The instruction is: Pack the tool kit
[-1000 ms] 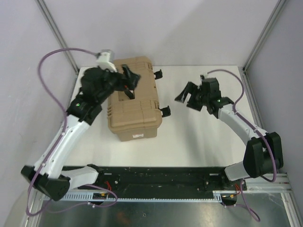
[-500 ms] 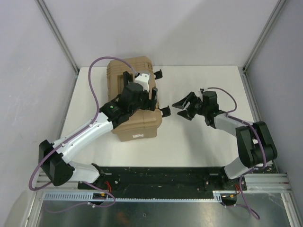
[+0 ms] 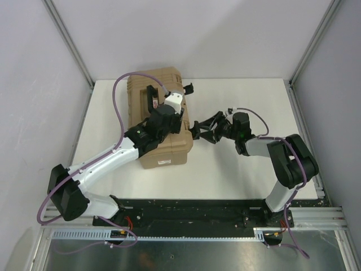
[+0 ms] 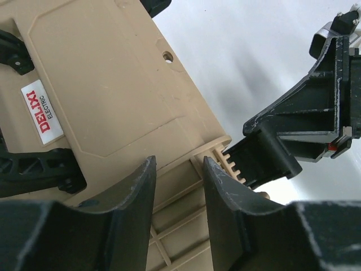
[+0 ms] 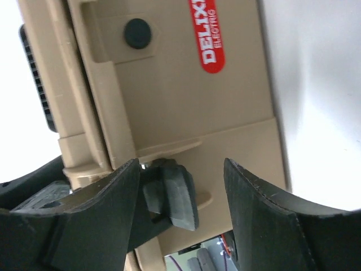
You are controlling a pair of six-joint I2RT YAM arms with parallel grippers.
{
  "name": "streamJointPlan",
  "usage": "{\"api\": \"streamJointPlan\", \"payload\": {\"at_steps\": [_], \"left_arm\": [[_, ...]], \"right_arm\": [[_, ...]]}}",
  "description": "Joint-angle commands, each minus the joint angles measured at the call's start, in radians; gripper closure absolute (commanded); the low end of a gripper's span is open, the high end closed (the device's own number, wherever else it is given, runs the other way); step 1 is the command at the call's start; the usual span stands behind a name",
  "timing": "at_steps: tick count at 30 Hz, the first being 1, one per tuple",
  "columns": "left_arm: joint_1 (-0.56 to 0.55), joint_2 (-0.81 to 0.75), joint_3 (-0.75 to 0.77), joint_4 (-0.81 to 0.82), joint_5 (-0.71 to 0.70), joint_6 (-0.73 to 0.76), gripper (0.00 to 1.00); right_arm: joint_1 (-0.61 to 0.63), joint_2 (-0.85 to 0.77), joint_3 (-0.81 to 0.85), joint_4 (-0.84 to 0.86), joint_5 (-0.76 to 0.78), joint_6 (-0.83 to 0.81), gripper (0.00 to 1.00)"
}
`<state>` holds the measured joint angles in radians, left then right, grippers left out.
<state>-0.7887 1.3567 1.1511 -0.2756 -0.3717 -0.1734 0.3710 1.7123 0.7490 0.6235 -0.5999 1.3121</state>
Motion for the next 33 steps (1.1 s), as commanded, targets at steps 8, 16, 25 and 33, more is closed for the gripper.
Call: {"api": "streamJointPlan", "payload": {"at_steps": [8, 16, 25, 33], "left_arm": [[-0.033, 0.069, -0.162, -0.189, 0.038, -0.03, 0.61], [-0.033, 0.087, -0.194, -0.192, 0.055, -0.09, 0.61], [-0.042, 0.085, -0.233, -0.19, 0.077, -0.108, 0.59], [-0.043, 0.095, -0.238, -0.191, 0.078, -0.125, 0.59]], "right_arm": [[0.036, 0.04, -0.053, 0.305, -0.065, 0.188, 0.37], [0.062, 0.029, -0.084, 0.373, -0.071, 0.236, 0.62], [0.08, -0.056, -0.085, 0.243, -0.067, 0.138, 0.71], [0.088, -0.162, -0.085, 0.102, -0.062, 0.01, 0.75]]}}
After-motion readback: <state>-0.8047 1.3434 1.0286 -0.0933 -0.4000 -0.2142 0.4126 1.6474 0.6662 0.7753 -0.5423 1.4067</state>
